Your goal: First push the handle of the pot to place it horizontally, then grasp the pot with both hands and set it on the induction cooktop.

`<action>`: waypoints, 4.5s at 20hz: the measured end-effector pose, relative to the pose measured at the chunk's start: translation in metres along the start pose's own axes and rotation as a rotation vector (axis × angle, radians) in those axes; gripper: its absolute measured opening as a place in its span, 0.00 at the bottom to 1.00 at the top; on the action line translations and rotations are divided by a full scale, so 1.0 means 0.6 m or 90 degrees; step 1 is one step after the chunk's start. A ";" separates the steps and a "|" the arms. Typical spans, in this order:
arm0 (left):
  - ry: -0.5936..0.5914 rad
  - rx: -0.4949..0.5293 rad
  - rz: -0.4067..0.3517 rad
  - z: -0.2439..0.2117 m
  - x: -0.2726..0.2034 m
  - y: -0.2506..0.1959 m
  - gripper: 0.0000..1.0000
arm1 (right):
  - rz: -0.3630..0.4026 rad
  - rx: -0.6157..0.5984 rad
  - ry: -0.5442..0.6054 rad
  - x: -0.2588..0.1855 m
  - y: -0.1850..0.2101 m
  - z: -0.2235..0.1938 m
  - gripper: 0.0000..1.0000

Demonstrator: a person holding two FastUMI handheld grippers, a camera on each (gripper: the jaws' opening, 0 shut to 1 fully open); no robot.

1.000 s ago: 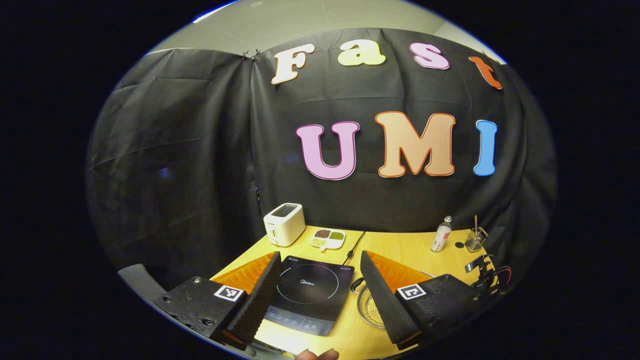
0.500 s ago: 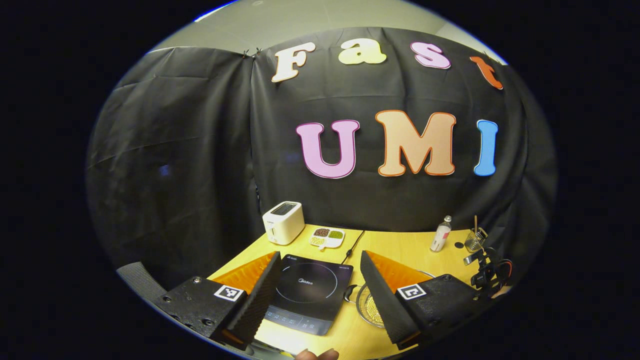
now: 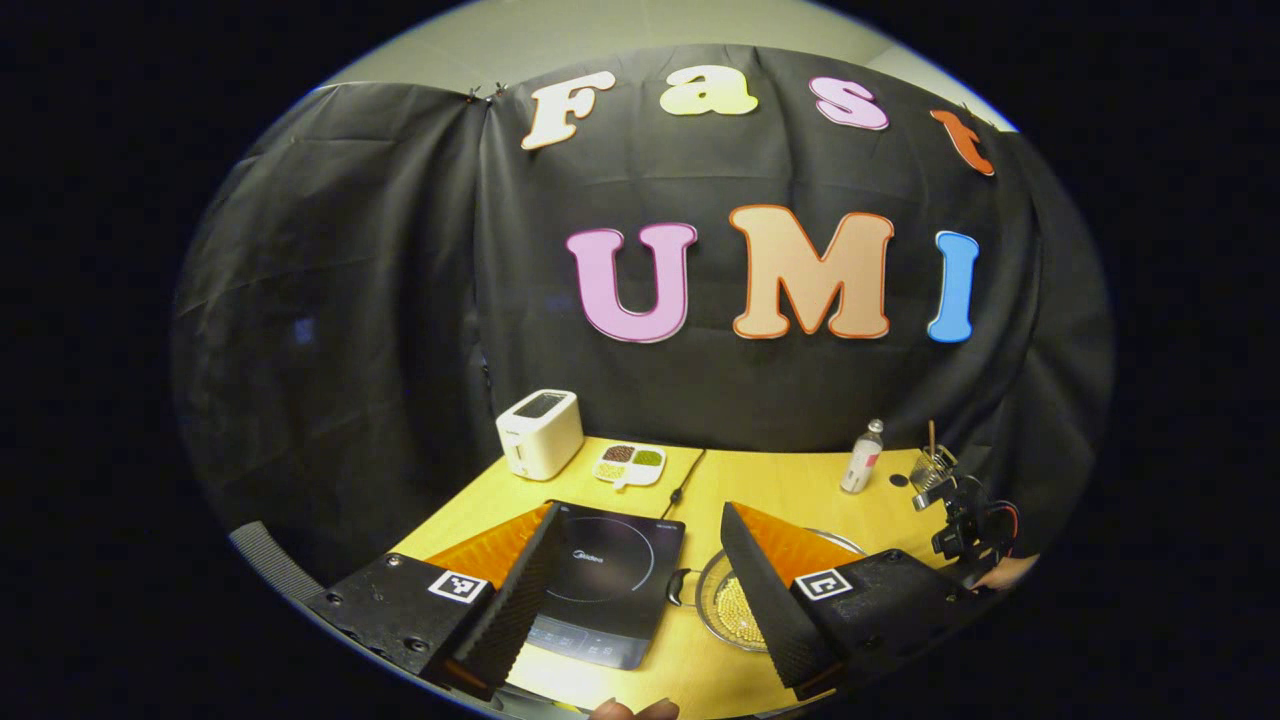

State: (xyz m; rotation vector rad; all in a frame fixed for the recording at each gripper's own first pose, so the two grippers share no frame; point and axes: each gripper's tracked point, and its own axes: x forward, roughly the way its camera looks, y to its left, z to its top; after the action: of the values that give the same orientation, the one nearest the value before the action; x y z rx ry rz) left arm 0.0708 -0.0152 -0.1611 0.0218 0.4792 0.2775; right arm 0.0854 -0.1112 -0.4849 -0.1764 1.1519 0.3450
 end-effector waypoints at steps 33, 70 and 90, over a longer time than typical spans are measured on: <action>0.497 -0.049 -0.284 -0.412 0.276 -0.117 0.90 | -0.200 0.291 0.012 0.000 -0.029 0.037 0.72; 0.453 -0.081 -0.069 -0.342 0.236 0.152 0.58 | -0.002 0.231 -0.014 0.091 -0.050 0.059 0.51; 0.369 -0.028 -0.179 -0.341 0.389 0.412 0.60 | -0.134 0.303 -0.006 0.017 -0.050 0.043 0.46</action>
State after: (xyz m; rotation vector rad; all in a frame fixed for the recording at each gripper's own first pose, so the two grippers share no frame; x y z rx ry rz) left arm 0.1117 0.2761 -0.4270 -0.1717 1.0420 0.0112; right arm 0.1221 -0.1293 -0.4849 0.1218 1.1632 -0.1181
